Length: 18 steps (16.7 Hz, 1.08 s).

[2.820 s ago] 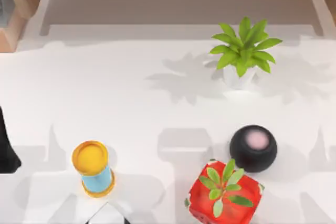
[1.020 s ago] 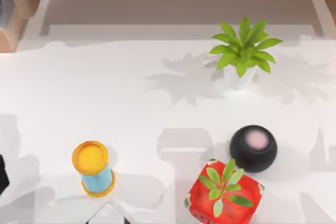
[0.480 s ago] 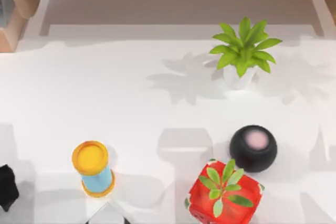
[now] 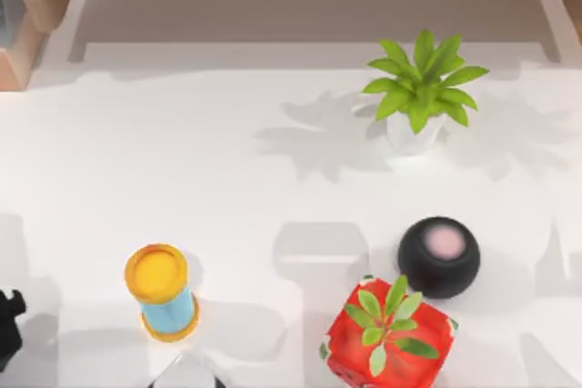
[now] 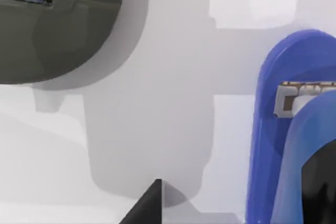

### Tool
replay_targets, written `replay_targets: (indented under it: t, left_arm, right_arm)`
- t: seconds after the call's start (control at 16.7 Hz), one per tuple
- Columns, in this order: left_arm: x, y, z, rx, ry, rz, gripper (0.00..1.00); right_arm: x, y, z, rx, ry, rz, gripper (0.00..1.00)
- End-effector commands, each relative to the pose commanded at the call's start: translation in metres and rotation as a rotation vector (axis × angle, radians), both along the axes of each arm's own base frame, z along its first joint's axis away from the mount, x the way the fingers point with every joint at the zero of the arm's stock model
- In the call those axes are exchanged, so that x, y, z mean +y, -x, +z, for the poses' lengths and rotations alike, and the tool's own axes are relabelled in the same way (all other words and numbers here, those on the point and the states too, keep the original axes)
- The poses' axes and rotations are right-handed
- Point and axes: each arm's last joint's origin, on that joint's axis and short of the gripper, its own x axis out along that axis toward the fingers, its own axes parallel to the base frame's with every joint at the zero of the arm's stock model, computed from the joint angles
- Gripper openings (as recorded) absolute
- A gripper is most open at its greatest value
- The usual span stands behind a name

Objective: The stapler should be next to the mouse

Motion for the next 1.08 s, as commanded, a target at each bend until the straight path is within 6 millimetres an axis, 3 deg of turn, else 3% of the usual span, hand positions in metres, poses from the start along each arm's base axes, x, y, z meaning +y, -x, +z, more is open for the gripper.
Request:
replay_targets:
  t: [0.42,1.08]
  left_arm:
    - [0.0,0.0,0.0,0.0,0.0,0.0,0.02]
    - [0.0002,-0.0016,0.0055,-0.011,0.0,0.001,0.0]
  right_arm:
    - [0.0,0.0,0.0,0.0,0.0,0.0,1.0]
    - [0.0,0.0,0.0,0.0,0.0,0.0,1.0]
